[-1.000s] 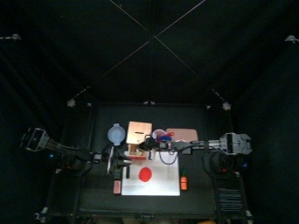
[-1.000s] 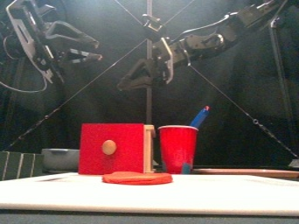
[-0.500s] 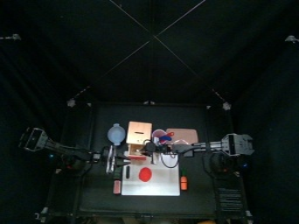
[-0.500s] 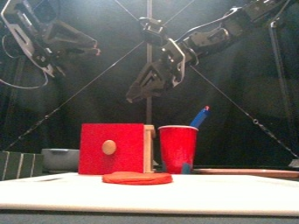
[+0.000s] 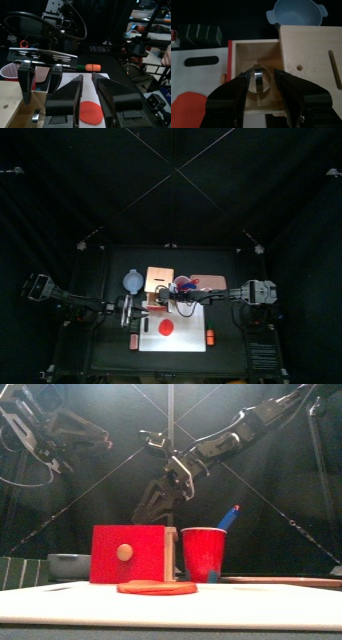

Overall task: Get the cutter from the drawer then cut the dough then place the extra dough in the bowl
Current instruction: Place the cutter on the board

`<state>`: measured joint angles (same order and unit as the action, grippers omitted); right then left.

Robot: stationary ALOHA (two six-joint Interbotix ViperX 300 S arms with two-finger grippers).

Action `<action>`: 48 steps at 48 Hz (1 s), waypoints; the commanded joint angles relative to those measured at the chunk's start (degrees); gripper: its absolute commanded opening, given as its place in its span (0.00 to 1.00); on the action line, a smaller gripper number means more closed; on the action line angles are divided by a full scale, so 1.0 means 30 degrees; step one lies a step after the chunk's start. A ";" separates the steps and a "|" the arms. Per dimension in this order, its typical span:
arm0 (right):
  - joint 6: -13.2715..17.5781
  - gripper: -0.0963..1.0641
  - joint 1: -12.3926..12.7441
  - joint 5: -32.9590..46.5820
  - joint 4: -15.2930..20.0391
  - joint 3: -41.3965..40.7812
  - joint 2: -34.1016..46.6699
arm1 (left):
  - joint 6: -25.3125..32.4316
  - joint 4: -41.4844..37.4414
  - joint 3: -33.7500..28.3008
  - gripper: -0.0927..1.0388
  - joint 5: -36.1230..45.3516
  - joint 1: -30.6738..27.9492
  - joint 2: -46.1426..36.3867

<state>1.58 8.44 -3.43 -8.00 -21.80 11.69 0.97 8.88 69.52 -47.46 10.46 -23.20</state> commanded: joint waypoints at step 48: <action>0.0088 0.76 0.0059 -0.1084 -0.0879 0.0908 0.0703 | -0.0059 0.0791 -0.0059 0.66 -0.0146 0.0264 -0.0059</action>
<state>1.76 8.09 -6.33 -10.63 -19.69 14.50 0.79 11.16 69.96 -47.37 11.16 -23.20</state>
